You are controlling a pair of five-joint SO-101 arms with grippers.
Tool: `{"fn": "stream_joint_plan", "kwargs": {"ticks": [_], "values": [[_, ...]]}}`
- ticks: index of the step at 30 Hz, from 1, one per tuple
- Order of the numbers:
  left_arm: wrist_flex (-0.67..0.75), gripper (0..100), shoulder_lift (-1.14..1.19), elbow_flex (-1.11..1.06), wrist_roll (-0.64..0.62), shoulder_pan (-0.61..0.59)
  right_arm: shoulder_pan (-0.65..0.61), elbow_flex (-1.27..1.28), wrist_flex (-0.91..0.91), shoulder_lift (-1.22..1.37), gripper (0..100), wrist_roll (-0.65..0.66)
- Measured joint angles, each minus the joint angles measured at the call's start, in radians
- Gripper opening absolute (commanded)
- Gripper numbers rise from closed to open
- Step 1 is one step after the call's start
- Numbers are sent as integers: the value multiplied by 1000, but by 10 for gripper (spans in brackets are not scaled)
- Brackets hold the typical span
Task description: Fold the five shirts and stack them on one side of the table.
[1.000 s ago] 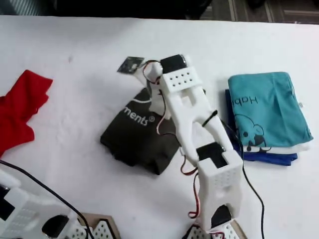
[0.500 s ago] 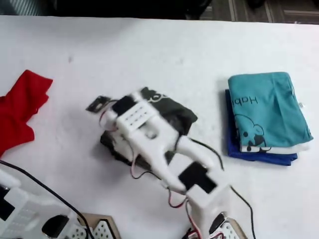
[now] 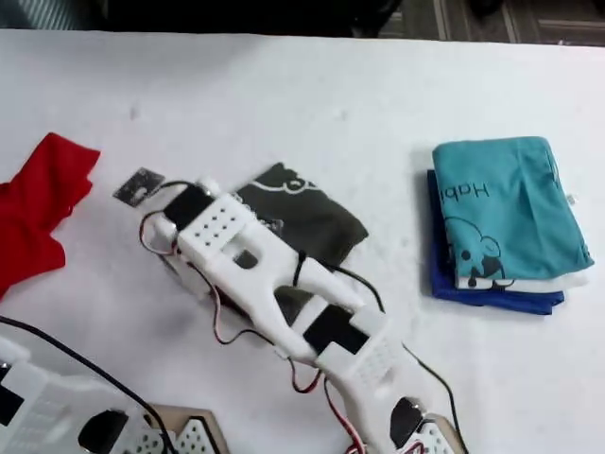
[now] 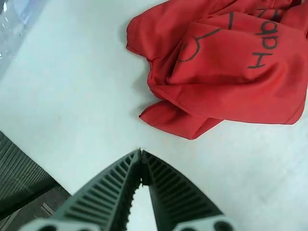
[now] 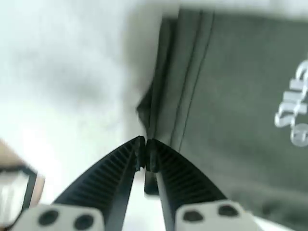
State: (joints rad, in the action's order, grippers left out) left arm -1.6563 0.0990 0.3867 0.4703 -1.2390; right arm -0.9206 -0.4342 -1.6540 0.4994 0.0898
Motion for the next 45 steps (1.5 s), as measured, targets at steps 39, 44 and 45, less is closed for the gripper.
{"fn": "stream_joint_plan", "kwargs": {"ticks": [39, 44, 45], "values": [[2, 27, 0, -8, 0, 0, 259, 677, 468, -465, 481, -853], [2, 27, 0, -8, 0, 0, 298, 578, 468, -325, 481, -899], [2, 27, 0, -8, 0, 0, 302, 555, 468, -298, 481, -901]]}}
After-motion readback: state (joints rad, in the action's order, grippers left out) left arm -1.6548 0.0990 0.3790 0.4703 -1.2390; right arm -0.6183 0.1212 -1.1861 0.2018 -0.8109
